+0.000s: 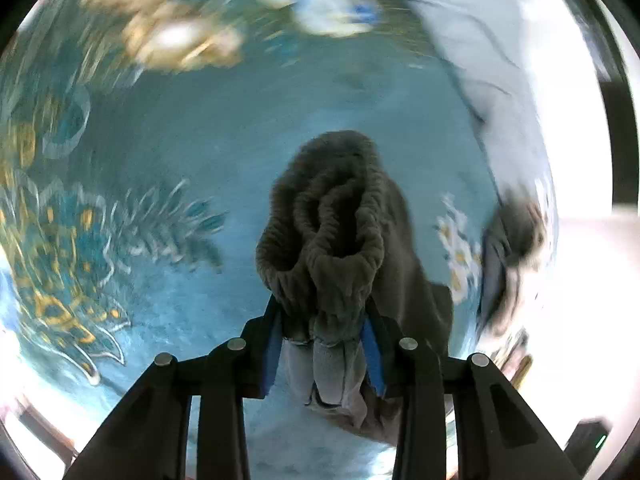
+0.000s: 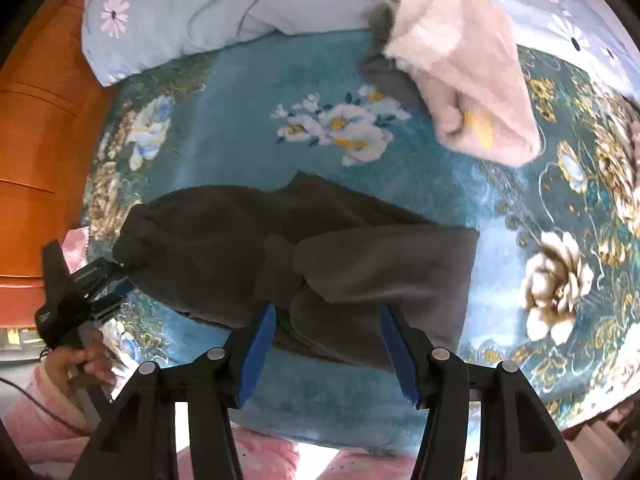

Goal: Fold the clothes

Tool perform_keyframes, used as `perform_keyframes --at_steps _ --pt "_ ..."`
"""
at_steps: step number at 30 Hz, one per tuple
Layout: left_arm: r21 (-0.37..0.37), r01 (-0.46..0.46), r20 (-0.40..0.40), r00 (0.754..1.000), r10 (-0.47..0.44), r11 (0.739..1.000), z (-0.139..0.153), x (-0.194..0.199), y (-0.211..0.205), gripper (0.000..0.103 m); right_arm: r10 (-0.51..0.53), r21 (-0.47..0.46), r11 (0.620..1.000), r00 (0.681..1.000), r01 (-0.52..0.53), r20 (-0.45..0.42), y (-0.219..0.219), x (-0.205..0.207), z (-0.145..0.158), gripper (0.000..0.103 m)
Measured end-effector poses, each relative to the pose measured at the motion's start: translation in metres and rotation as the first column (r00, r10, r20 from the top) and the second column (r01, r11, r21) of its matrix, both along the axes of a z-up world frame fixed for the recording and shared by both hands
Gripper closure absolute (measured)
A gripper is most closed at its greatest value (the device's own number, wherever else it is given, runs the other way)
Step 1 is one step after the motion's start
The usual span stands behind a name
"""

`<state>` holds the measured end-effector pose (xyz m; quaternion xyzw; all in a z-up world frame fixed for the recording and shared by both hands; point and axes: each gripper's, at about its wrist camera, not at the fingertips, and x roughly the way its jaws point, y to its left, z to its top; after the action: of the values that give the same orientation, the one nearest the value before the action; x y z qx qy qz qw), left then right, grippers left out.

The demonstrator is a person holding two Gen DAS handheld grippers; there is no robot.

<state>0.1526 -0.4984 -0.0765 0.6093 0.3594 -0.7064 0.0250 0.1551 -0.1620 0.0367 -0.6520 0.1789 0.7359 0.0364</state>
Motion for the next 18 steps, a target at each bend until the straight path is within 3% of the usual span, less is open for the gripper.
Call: perform_keyframes --at_steps 2,4,8,13,18 --pt "-0.074 0.094 -0.052 0.994 -0.098 0.993 0.029 -0.010 0.023 0.066 -0.007 -0.015 1.000 1.000 0.007 -0.021 0.013 0.001 0.003 0.044" --pt "-0.164 0.195 -0.090 0.973 -0.212 0.967 0.057 -0.018 0.054 0.066 -0.023 -0.029 0.999 0.999 0.022 -0.042 0.031 0.005 0.008 0.044" --pt "-0.325 0.377 -0.120 0.893 -0.433 0.867 0.100 -0.010 0.126 0.066 -0.030 -0.056 0.998 0.996 0.025 -0.087 0.068 0.014 0.020 0.044" --pt "-0.475 0.542 -0.038 0.775 -0.631 0.694 0.115 -0.005 0.227 0.066 -0.045 -0.076 0.996 0.992 0.037 -0.117 0.124 0.034 0.022 0.044" --pt "-0.589 0.642 0.113 0.667 -0.736 0.491 0.095 0.013 0.312 0.066 -0.100 -0.091 0.992 0.991 0.092 -0.093 0.177 0.059 0.004 0.044"
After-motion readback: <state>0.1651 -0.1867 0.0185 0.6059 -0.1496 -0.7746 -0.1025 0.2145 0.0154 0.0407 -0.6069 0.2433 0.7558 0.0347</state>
